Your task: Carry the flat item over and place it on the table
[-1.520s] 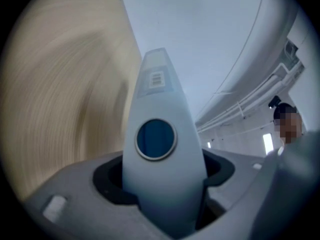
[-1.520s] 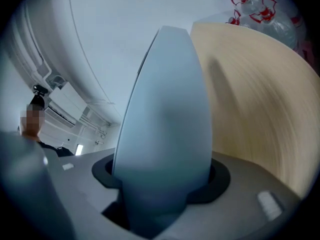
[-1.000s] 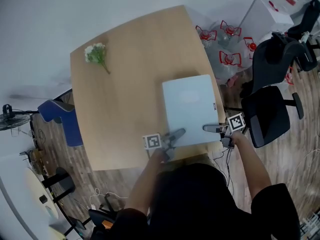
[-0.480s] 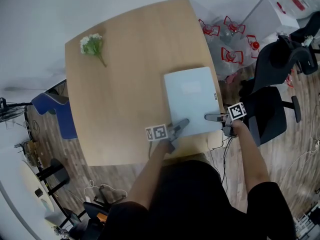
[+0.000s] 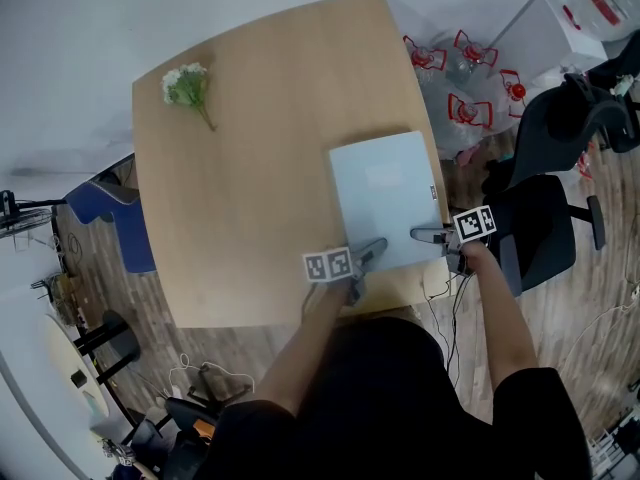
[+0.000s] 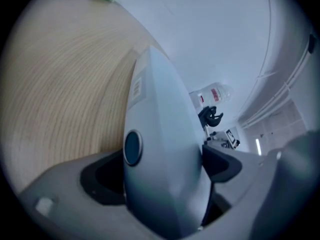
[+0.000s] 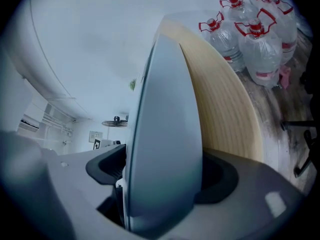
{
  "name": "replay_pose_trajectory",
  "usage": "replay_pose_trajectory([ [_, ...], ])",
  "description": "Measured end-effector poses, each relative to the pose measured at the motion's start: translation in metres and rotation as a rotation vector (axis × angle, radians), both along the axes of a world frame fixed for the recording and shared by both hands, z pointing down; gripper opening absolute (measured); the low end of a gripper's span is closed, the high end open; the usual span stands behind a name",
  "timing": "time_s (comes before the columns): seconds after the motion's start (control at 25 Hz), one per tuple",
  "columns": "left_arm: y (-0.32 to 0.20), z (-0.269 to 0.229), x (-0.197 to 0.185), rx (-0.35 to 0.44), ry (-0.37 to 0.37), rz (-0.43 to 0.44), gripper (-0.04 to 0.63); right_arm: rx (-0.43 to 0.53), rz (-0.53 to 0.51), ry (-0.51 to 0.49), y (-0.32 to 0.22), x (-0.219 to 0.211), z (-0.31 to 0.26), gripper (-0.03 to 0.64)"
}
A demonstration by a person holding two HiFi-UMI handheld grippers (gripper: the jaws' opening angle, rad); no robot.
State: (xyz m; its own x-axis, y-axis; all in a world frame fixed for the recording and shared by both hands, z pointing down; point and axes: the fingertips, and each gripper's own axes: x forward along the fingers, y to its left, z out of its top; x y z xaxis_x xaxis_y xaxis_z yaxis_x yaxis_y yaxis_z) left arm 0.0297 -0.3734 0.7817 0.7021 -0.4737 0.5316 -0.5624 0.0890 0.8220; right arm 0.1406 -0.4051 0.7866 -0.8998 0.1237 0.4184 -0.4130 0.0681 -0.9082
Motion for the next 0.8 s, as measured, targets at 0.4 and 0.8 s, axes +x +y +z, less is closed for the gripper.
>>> replay_pose_trajectory([
  [0.4,-0.003,0.000,0.000,0.029,-0.183,0.066,0.468,0.137,0.008,0.199,-0.001,0.020,0.002,0.454],
  [0.8,-0.007,0.006,0.006,0.037,-0.233,0.086,0.460,0.179,0.045,0.305,-0.001,0.036,0.007,0.463],
])
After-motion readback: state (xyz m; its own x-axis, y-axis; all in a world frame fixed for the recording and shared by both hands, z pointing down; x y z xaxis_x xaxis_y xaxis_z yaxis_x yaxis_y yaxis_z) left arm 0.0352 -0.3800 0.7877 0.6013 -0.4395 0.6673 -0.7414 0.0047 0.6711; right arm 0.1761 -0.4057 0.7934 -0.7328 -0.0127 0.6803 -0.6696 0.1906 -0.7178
